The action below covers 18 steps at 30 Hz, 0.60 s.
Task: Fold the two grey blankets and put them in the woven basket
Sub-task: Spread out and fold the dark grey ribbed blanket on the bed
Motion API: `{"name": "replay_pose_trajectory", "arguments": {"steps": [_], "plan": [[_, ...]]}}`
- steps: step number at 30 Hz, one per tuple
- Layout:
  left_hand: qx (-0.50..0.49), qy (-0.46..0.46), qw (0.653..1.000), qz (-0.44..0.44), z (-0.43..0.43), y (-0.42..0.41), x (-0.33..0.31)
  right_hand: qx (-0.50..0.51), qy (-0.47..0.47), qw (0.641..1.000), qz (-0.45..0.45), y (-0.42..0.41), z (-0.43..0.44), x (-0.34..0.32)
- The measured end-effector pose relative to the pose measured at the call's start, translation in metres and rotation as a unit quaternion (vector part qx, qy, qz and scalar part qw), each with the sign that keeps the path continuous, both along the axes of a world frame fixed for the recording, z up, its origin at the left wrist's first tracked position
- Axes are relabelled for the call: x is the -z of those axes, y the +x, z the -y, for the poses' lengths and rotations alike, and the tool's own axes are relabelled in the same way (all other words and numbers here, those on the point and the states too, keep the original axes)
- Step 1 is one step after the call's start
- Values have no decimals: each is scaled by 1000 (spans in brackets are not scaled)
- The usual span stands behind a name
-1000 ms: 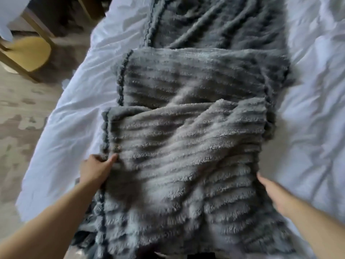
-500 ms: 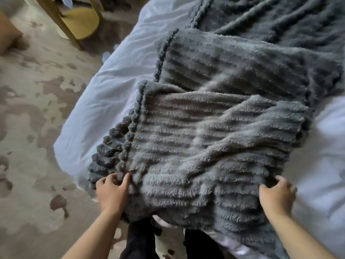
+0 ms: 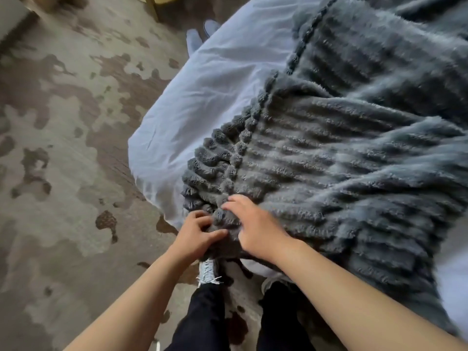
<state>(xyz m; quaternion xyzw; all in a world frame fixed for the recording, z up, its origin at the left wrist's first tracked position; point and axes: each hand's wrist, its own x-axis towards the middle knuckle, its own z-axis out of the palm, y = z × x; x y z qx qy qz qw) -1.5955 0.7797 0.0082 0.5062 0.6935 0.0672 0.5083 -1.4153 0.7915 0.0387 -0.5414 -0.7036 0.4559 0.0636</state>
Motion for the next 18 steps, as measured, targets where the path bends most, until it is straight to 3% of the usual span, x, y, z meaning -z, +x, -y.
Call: {"name": "replay_pose_trajectory", "arguments": {"steps": [3,5,7,9,12,16,18], "plan": [[-187,-57,963,182,0,-7,-7,-114,-46,986,113,-26,2,7],[-290,-72,930,214,-4,-10,-12,-153,-50,973,164,-29,-2,6],[-361,-131,898,213,-10,-16,-13,-125,-55,976,167,-29,-7,-3],[-331,-251,876,244,-16,-25,-21,-40,-66,987,143,-29,-8,-19],[-158,-409,872,219,-22,-40,-49,44,-75,989,123,-28,-7,-53],[-47,-448,856,254,-27,-61,-98,42,-44,985,159,-29,-4,-104],[-55,-376,874,303,-30,-65,-115,48,-28,986,159,-31,-1,-126]]}}
